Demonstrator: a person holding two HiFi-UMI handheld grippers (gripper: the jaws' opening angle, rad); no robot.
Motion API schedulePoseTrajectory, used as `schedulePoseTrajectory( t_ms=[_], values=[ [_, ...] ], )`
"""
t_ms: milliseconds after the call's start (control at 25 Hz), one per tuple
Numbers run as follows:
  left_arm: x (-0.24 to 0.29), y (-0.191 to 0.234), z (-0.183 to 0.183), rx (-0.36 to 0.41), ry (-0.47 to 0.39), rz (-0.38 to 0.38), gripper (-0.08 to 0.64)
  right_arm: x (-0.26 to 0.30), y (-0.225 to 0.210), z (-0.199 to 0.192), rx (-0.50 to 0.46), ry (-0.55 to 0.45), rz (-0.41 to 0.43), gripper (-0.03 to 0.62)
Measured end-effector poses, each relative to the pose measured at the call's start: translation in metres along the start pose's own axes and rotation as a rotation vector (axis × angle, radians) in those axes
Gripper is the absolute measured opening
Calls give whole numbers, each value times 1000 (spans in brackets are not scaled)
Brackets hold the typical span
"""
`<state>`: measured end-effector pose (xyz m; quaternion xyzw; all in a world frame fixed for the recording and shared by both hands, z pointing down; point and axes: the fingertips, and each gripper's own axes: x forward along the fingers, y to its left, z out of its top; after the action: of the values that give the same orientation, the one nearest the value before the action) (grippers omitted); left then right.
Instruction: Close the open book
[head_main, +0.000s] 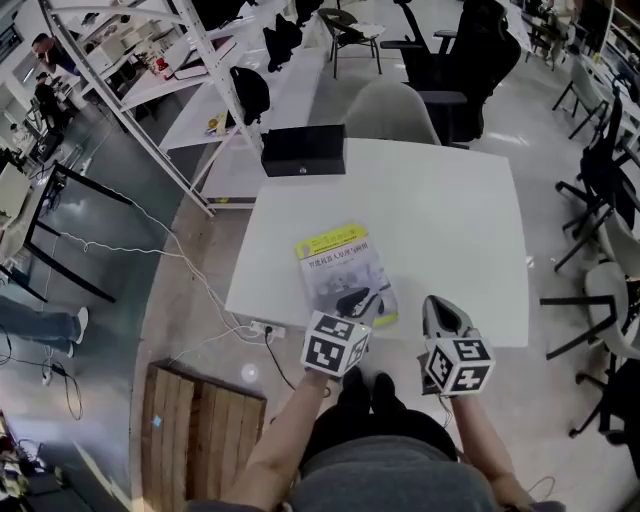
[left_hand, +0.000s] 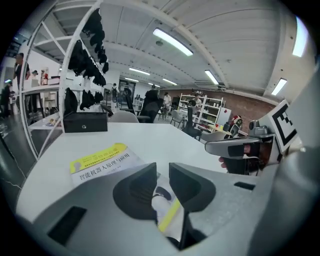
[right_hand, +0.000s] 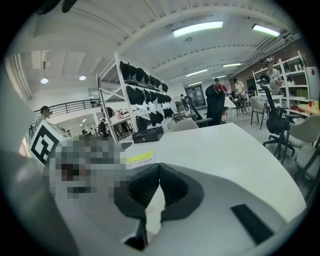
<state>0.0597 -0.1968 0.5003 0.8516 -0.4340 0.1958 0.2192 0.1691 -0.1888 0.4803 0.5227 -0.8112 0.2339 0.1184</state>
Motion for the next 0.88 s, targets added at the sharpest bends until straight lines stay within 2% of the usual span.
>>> schedulePoseTrajectory(
  t_ms=[360,880],
  values=[
    [-50,40,32,-42,-167,168,31,0,16,29,-31,-61,65,5],
    [-110,66,34,-80,-276,336,7,1,44,45,-91,-87,162,3]
  ],
)
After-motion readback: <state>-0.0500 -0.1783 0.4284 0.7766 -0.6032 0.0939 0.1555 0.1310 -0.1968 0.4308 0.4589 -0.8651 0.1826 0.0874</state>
